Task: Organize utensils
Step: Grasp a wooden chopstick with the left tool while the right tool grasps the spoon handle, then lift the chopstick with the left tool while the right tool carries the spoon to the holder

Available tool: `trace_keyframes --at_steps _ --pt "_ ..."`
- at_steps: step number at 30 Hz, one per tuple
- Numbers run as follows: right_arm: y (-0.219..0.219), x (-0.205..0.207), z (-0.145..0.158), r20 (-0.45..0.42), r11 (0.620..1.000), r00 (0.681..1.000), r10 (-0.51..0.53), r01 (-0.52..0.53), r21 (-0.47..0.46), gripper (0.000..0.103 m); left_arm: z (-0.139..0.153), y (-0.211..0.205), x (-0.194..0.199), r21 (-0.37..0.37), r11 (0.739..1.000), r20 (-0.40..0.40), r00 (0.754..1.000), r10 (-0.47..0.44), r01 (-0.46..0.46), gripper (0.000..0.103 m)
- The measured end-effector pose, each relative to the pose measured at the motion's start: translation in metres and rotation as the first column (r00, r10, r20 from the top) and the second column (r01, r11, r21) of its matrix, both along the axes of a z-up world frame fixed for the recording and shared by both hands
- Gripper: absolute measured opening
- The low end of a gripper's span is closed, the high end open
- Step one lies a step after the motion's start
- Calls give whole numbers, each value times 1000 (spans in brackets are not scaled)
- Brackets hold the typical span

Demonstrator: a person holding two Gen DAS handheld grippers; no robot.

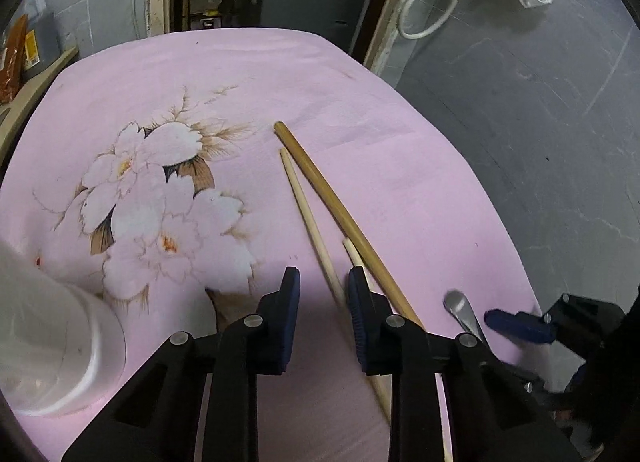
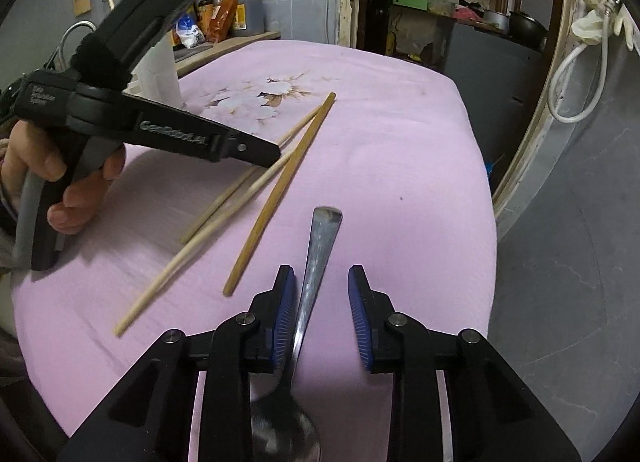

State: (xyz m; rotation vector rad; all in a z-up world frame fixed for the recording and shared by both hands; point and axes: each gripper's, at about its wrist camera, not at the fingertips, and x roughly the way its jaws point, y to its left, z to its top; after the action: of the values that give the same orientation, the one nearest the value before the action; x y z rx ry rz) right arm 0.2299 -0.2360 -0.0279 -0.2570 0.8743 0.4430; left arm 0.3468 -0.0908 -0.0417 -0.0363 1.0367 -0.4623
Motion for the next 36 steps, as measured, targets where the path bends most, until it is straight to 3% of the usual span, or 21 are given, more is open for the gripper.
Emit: trace_keyframes --at_steps 3,5,10,14,26,36 --pt "5 7 -1 -3 1000 1000 -1 1 -13 26 2 -1 4 5 1000 -5 1000 16 -16 17" --pt "8 10 -1 0 1000 1000 -1 1 -22 23 3 -2 5 24 999 -1 1000 24 -24 8" --pt "11 10 -1 2 1000 1000 6 -6 -25 13 4 1 -1 26 999 -9 999 44 -44 6" --pt "10 8 0 6 1000 1000 10 -10 -27 11 6 5 -13 41 998 -7 999 49 -49 4" --pt "1 -7 6 19 1000 1000 -10 10 21 10 12 23 -59 73 997 -30 1000 -1 3 3" --pt "6 2 2 -51 1000 999 -9 8 -13 13 9 13 -48 133 988 -66 996 -65 73 4"
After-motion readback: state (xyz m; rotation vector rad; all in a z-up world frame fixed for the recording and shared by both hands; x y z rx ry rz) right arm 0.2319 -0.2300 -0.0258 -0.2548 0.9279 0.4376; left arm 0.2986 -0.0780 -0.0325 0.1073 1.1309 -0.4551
